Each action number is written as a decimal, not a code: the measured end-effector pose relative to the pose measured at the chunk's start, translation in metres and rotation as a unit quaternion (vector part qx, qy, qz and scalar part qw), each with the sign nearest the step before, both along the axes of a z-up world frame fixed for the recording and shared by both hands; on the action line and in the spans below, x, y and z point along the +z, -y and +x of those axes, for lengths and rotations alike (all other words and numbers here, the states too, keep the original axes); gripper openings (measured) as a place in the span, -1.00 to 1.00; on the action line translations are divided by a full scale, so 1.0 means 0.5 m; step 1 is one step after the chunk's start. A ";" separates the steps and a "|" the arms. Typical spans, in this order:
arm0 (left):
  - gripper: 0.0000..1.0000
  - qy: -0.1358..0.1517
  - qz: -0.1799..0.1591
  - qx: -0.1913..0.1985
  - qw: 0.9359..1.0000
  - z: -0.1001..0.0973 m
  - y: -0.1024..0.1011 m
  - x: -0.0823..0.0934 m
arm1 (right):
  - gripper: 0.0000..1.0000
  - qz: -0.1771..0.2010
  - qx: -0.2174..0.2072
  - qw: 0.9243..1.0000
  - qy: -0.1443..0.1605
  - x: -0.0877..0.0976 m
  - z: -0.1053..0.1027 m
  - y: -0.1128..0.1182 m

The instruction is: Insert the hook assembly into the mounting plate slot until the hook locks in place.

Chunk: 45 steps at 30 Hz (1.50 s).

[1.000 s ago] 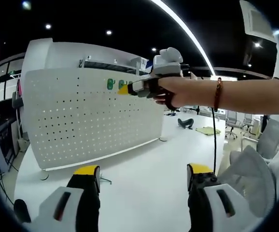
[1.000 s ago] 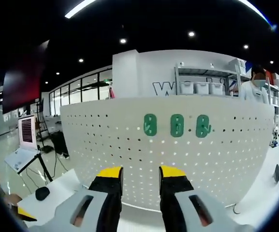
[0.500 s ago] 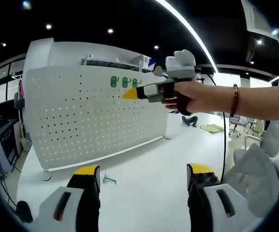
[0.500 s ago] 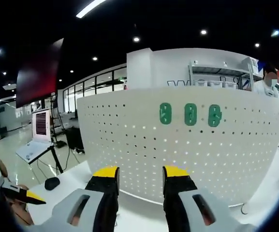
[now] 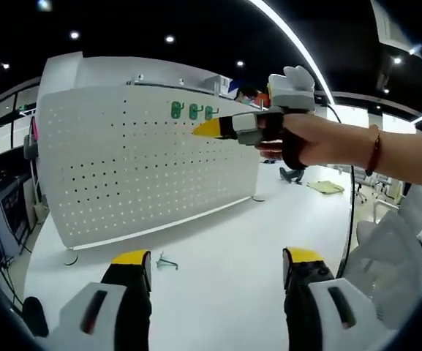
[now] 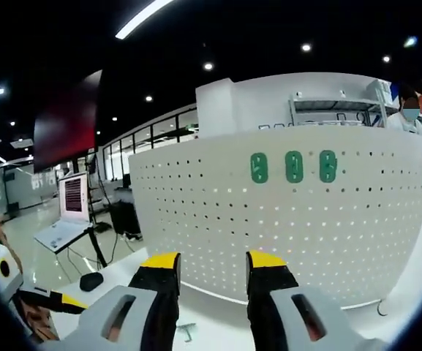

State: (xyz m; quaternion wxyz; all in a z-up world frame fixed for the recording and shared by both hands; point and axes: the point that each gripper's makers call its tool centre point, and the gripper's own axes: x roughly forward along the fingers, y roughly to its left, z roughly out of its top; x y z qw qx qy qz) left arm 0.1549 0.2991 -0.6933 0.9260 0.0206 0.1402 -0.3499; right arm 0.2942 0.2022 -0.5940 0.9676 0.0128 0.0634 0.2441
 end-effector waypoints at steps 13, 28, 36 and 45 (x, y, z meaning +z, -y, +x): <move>0.47 0.001 0.023 0.001 1.000 0.032 0.000 -0.016 | -0.15 -0.008 0.018 1.000 0.007 -0.021 -0.018 -0.002; 0.40 -0.011 0.046 0.009 0.999 0.072 -0.030 -0.047 | -0.15 0.000 0.028 1.000 -0.005 -0.048 -0.035 -0.006; 0.30 -0.022 0.044 0.010 0.999 0.096 -0.030 -0.064 | -0.15 0.003 0.028 1.000 -0.009 -0.053 -0.046 -0.004; 0.27 -0.039 0.048 0.002 0.998 0.111 -0.024 -0.091 | -0.12 -0.001 0.024 1.000 -0.008 -0.064 -0.061 0.002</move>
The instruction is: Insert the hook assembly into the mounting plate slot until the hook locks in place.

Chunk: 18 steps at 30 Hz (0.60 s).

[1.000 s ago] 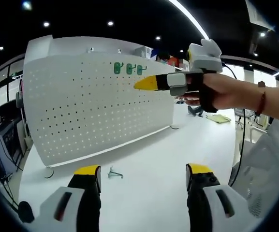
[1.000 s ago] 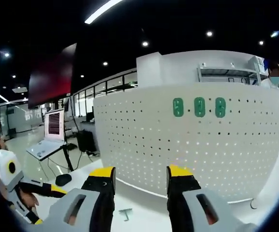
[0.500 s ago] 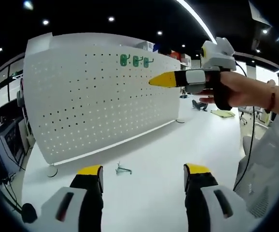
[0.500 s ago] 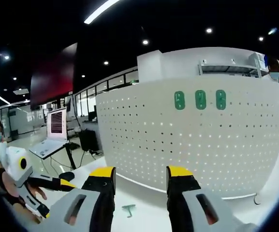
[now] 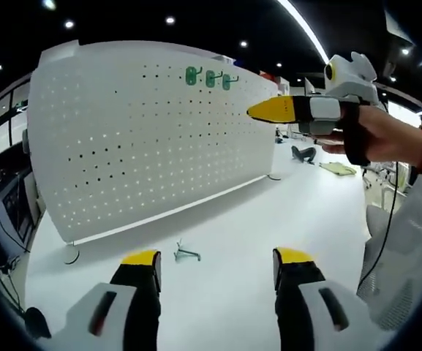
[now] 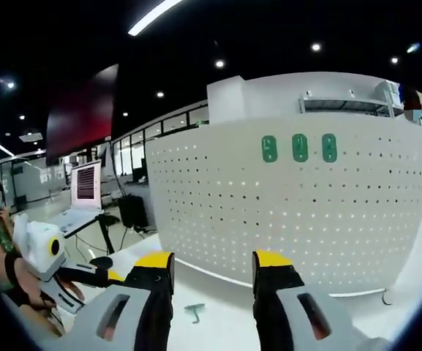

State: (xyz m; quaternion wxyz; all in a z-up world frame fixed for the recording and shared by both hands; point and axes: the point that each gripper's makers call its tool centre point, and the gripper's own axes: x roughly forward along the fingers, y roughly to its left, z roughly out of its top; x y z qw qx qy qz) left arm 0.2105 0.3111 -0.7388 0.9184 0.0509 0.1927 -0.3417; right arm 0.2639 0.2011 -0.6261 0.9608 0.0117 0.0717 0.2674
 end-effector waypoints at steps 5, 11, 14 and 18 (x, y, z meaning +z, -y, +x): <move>0.24 -0.007 0.001 -0.005 1.000 0.009 0.002 -0.014 | -0.13 -0.008 0.006 1.000 -0.007 -0.017 -0.008 -0.002; 0.18 -0.012 0.001 -0.001 1.000 0.020 -0.006 -0.027 | -0.13 -0.011 0.013 1.000 -0.013 -0.028 -0.016 -0.004; 0.13 -0.016 0.007 -0.001 1.000 0.026 -0.008 -0.040 | -0.13 -0.001 0.015 1.000 -0.019 -0.033 -0.019 -0.006; 0.04 -0.028 -0.014 0.014 0.999 0.035 -0.015 -0.051 | -0.13 -0.003 0.016 1.000 -0.025 -0.044 -0.024 -0.010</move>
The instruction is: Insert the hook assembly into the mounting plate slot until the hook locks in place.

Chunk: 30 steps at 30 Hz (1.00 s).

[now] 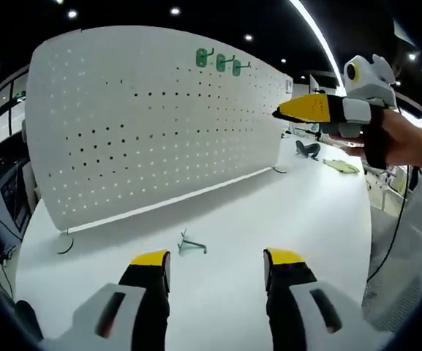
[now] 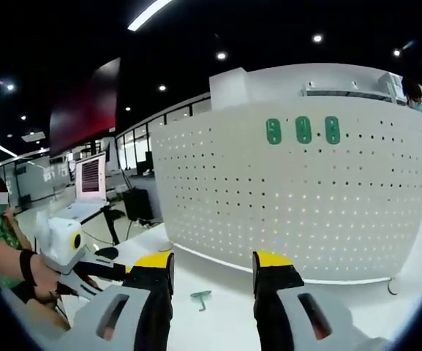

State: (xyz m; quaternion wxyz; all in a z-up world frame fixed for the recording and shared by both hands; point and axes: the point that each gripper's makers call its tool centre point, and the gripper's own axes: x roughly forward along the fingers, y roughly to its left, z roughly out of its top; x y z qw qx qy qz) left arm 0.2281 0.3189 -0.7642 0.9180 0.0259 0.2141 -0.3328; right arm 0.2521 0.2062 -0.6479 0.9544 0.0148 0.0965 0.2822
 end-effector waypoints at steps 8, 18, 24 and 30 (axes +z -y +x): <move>0.00 -0.026 0.007 0.013 1.000 0.008 -0.014 -0.038 | -0.13 0.002 0.001 1.000 -0.016 -0.027 -0.014 0.004; -0.06 -0.038 0.015 0.009 0.999 0.019 -0.003 -0.058 | -0.15 0.009 0.000 0.999 -0.041 -0.060 -0.034 0.016; -0.13 -0.040 0.016 0.010 0.999 0.033 0.002 -0.067 | -0.16 0.001 0.003 0.999 -0.046 -0.064 -0.038 0.018; -0.28 -0.052 0.016 0.039 0.998 0.055 -0.008 -0.081 | -0.17 0.005 0.009 0.999 -0.046 -0.063 -0.044 0.016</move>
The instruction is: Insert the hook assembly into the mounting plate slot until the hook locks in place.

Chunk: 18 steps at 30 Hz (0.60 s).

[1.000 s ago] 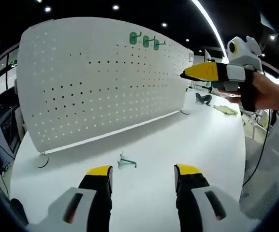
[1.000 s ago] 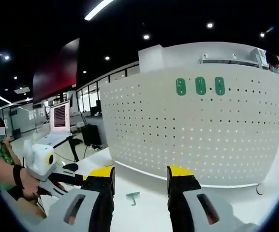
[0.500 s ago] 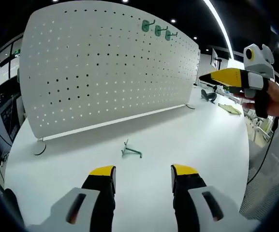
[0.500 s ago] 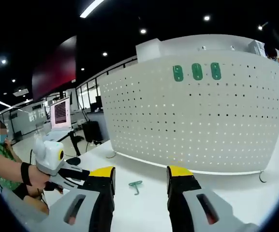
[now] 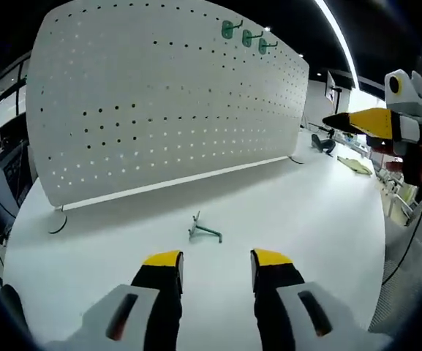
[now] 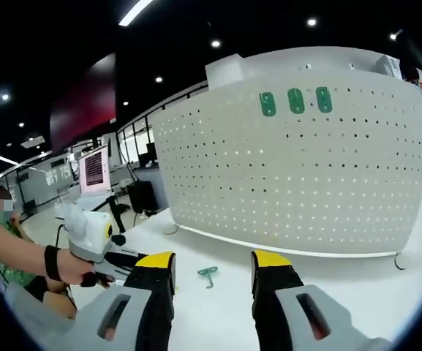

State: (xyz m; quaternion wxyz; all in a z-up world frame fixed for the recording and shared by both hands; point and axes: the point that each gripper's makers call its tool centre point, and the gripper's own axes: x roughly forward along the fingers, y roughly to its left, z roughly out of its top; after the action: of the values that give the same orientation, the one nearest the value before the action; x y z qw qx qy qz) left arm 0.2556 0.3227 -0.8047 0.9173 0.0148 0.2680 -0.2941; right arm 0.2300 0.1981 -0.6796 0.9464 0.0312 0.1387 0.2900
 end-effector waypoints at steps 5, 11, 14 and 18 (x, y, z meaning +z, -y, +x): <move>-0.29 -0.003 0.004 0.001 1.000 0.012 0.001 -0.006 | -0.19 -0.001 0.001 1.000 -0.008 -0.012 -0.007 0.002; -0.37 -0.010 0.008 0.003 1.000 0.028 0.002 -0.020 | -0.20 0.000 0.001 1.000 -0.015 -0.023 -0.013 0.001; -0.40 -0.010 0.007 0.004 1.000 0.034 0.003 -0.025 | -0.21 0.000 0.002 1.000 -0.020 -0.030 -0.017 0.000; -0.44 -0.010 0.011 0.000 1.000 0.038 0.005 -0.033 | -0.23 -0.004 0.007 1.000 -0.029 -0.043 -0.025 -0.001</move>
State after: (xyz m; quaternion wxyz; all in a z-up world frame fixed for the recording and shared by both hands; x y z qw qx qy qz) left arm 0.2746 0.3201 -0.8213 0.9144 0.0217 0.2801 -0.2914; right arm 0.2173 0.1984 -0.7009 0.9399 0.0345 0.1679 0.2953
